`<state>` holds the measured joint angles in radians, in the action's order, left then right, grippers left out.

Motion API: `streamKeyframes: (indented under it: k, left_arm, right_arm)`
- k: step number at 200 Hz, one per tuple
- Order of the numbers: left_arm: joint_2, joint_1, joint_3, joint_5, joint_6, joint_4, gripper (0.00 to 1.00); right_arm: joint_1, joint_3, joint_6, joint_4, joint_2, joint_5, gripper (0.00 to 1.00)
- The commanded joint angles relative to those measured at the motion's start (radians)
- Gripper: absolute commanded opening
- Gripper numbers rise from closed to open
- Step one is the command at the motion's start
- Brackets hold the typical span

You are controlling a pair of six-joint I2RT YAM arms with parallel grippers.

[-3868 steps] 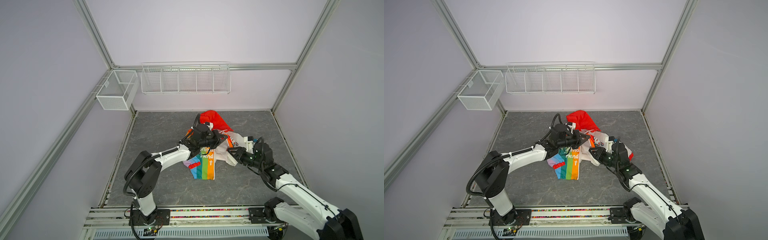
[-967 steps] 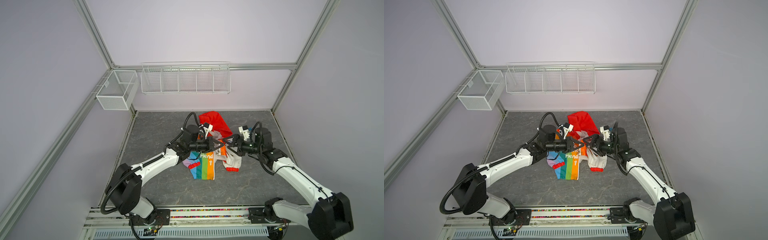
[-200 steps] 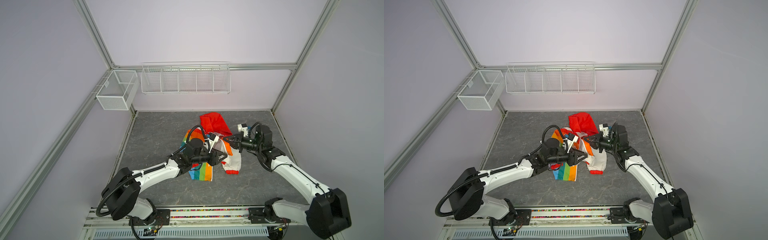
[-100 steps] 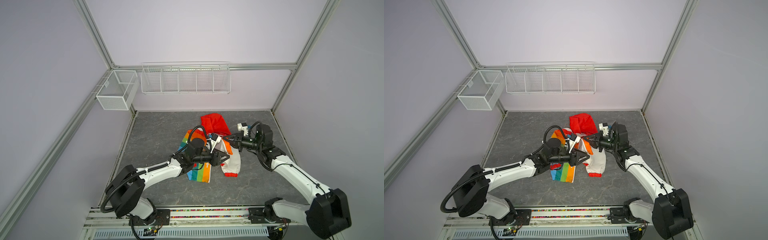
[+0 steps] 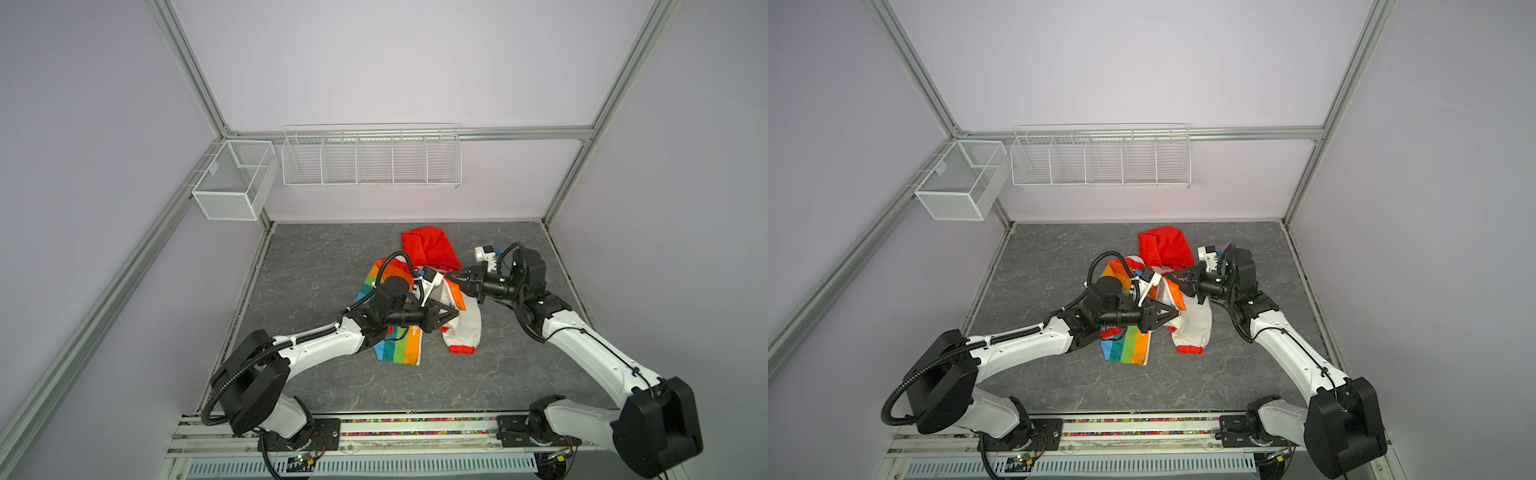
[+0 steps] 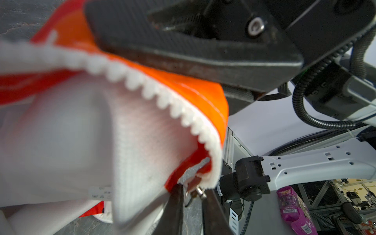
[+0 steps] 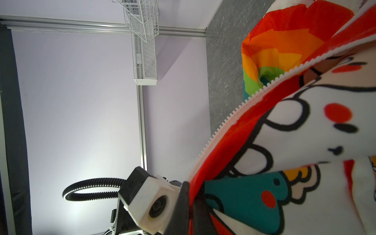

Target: Zip up the jacket

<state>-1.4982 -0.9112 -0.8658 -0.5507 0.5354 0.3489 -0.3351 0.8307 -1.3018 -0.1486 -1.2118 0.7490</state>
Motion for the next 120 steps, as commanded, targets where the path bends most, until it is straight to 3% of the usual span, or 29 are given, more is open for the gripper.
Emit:
streamKeyframes:
  k: [1,88,120]
  left_arm:
    - [-0.001,-0.005,0.014,-0.005,0.002,0.021,0.14]
    - [-0.012,-0.018,0.014,-0.026,0.021,0.004,0.00]
    - [-0.025,-0.023,0.025,-0.037,0.035,0.013,0.00]
  right_arm:
    - [0.002,0.019,-0.013,-0.037,0.012,0.004,0.06]
    - [0.003,0.004,-0.014,-0.040,0.032,-0.038,0.06]
    - [0.004,-0.002,-0.014,-0.046,0.038,-0.057,0.06]
